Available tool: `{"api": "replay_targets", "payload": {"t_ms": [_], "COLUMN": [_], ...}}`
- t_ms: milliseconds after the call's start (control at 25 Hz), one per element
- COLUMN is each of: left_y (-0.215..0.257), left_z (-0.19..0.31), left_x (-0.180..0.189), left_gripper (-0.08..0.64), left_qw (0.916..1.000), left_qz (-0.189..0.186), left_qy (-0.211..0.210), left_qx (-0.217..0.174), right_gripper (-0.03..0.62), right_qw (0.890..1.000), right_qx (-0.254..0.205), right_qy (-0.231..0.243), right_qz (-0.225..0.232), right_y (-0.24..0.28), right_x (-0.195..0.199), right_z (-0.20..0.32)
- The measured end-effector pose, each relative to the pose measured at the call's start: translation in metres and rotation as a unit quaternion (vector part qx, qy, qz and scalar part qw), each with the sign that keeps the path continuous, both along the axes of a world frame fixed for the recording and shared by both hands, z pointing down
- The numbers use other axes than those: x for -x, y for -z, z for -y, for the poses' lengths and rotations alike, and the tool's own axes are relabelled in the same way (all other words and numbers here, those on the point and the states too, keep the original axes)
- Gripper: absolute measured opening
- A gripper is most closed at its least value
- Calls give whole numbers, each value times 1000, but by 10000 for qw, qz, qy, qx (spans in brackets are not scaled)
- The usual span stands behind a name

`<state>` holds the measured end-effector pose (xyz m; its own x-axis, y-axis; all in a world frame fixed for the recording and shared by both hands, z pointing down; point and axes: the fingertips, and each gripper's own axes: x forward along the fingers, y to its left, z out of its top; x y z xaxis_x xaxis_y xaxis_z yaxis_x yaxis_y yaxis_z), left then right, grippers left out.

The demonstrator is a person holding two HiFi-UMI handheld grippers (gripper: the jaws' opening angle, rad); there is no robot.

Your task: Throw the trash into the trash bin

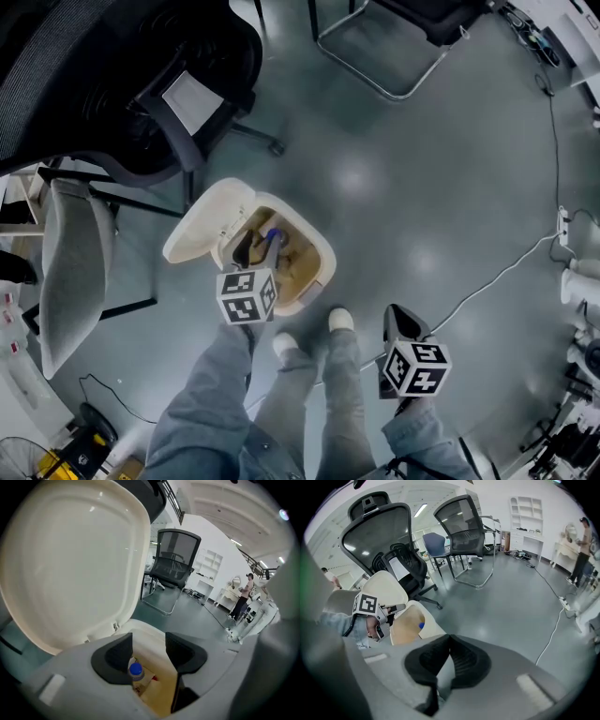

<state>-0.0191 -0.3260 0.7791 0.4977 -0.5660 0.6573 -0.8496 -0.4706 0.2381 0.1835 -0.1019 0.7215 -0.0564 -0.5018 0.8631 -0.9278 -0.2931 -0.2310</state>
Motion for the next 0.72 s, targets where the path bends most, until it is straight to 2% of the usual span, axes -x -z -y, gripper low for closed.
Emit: {"api": "replay_targets", "payload": {"t_ms": [480, 720], "left_y": [18, 34], "left_z": [-4, -10], "left_x": [14, 21], "left_gripper": [219, 219], "left_qw": [9998, 9993], "left_qz": [-31, -182], "left_qy": [120, 254], "left_qx": [-144, -192], "right_gripper": [5, 5], "right_qw": [9998, 9993], "right_qx": [-30, -74], "right_qy": [176, 346], "right_qz": [70, 126], "right_y": [-1, 0], "right_x": [9, 18], "right_z": [10, 16]}}
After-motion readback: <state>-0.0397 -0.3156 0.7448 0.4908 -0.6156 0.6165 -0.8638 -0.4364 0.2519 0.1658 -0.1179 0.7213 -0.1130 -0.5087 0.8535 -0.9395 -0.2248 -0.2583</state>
